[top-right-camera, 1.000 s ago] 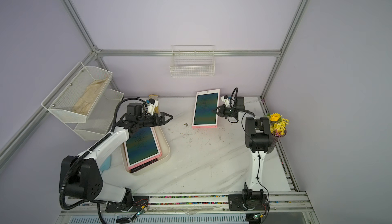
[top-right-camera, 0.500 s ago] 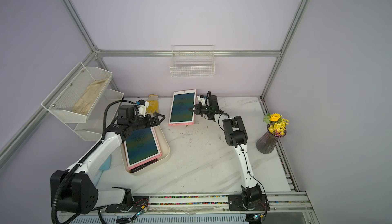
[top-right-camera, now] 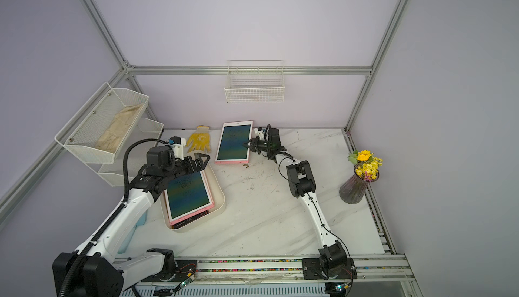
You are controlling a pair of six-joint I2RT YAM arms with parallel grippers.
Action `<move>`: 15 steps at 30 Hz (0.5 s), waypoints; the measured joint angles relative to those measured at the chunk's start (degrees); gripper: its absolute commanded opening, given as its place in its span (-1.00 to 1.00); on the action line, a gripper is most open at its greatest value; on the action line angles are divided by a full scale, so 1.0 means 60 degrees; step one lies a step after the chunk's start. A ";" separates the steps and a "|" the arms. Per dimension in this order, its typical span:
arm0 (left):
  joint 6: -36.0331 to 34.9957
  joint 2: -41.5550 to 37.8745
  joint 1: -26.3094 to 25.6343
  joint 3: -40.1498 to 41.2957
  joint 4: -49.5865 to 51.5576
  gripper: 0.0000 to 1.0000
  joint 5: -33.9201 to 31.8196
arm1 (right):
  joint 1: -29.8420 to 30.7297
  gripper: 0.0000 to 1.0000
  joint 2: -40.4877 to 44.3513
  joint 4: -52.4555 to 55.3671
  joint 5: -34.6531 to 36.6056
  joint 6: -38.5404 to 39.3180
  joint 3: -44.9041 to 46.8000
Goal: Take out the writing tablet from the storage box
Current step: Place the writing tablet at the center of the board.
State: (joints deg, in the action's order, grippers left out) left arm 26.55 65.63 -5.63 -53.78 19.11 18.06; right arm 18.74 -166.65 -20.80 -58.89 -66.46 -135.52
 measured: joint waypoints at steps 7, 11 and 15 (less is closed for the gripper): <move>0.0000 -0.0018 0.0000 0.0055 0.0004 0.99 -0.0208 | 0.0091 -1.00 -0.0051 0.0266 -0.0357 0.0102 -0.0117; 0.0000 -0.0011 0.0000 0.0055 0.0000 1.00 -0.0237 | 0.0095 -0.98 -0.0051 0.0240 -0.0375 0.0066 -0.0117; 0.0000 -0.0011 0.0000 0.0069 -0.0004 0.99 -0.0237 | 0.0095 -0.81 -0.0124 0.0189 -0.0368 -0.0047 -0.0219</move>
State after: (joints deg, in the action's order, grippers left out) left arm 26.55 65.56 -5.63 -53.36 19.09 16.64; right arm 19.31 -167.39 -19.66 -61.10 -66.74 -136.84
